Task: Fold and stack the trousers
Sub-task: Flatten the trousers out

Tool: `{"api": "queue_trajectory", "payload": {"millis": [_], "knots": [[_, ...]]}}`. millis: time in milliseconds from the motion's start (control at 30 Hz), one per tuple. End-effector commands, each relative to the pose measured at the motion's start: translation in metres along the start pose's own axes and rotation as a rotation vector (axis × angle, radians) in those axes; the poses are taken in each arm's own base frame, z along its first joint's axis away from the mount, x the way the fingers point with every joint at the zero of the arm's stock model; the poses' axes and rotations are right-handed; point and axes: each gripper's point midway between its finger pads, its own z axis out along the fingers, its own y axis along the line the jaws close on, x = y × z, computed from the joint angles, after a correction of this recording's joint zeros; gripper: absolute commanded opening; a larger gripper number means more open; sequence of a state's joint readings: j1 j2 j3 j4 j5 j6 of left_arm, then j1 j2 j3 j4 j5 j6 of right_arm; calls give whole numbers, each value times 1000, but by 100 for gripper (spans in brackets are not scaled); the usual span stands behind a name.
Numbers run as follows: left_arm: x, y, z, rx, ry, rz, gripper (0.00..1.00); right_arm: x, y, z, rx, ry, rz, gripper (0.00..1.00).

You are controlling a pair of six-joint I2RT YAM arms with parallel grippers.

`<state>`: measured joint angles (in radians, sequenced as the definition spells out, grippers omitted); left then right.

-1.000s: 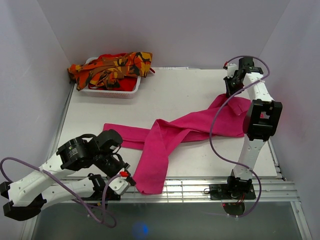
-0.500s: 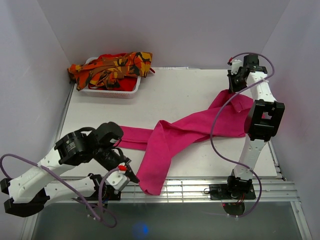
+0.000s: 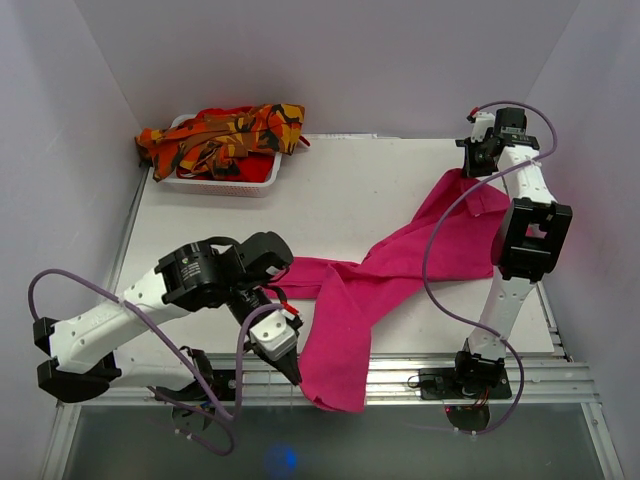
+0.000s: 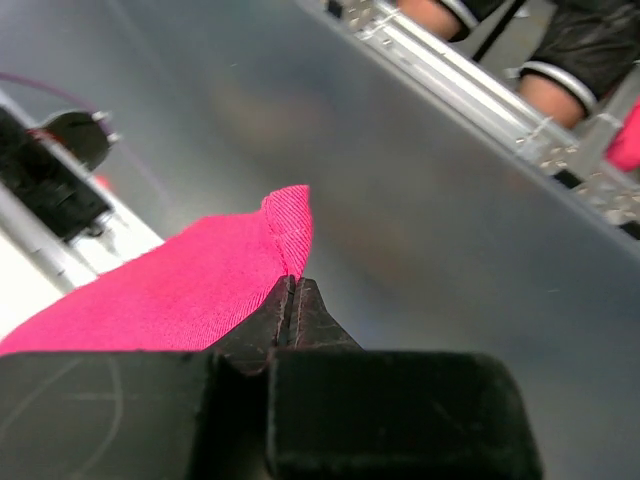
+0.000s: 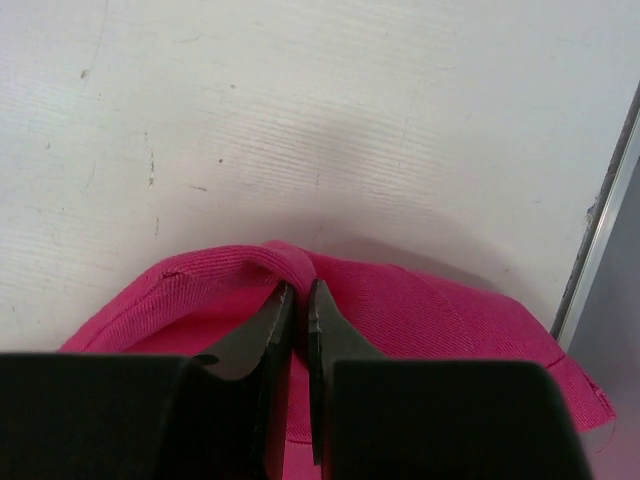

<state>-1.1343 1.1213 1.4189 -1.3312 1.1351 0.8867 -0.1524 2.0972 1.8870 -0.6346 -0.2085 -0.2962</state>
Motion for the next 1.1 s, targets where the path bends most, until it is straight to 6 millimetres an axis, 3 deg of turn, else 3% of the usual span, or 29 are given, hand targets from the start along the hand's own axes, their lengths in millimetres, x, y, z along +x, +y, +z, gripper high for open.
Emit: {"api": "queue_trajectory", "payload": {"millis": [0,33,100,133,167,233,267,333,400,500,533,600,633,667,800,833,867,933,967,1067], "knots": [[-14,-31,12,158,-49,-120,0,-34,-15,0,53,-114,29,8],[-6,-29,15,159,-21,-122,0,-35,-14,-1,44,-118,36,8],[13,-22,23,130,32,-133,15,-37,-2,-5,-10,-145,45,8],[17,-9,24,64,56,-158,25,-38,4,-8,-36,-160,52,8],[23,19,18,-107,104,-146,37,-43,10,-18,-53,-183,47,8],[35,40,11,-242,129,-136,39,-37,19,-23,-91,-182,49,8],[30,60,-4,-385,115,-83,44,-39,21,-30,-92,-193,39,8],[32,75,-17,-497,98,-116,47,-33,26,-34,-106,-179,31,8],[36,100,-47,-675,84,-169,50,-32,31,-43,-121,-184,3,8],[65,126,-104,-917,108,-241,50,-28,38,-55,-136,-190,-28,8],[83,134,-133,-1013,146,-258,50,-25,40,-58,-140,-189,-33,8],[124,130,-152,-1050,243,-315,49,-28,43,-69,-144,-201,-54,8],[149,125,-177,-1094,323,-307,49,-28,44,-72,-146,-202,-62,8],[177,118,-181,-1088,366,-345,49,-28,46,-77,-148,-202,-67,8],[253,88,-232,-1113,524,-395,45,-26,48,-87,-149,-189,-103,8],[267,87,-238,-1089,509,-414,44,-24,48,-87,-152,-181,-116,8],[282,72,-256,-1094,541,-423,44,-23,50,-89,-159,-178,-124,8],[296,59,-279,-1099,564,-467,44,-16,52,-89,-169,-156,-135,8],[310,57,-282,-1066,563,-495,48,-15,53,-90,-173,-153,-138,8],[327,49,-297,-1040,617,-450,50,-11,56,-91,-188,-137,-146,8]]}}
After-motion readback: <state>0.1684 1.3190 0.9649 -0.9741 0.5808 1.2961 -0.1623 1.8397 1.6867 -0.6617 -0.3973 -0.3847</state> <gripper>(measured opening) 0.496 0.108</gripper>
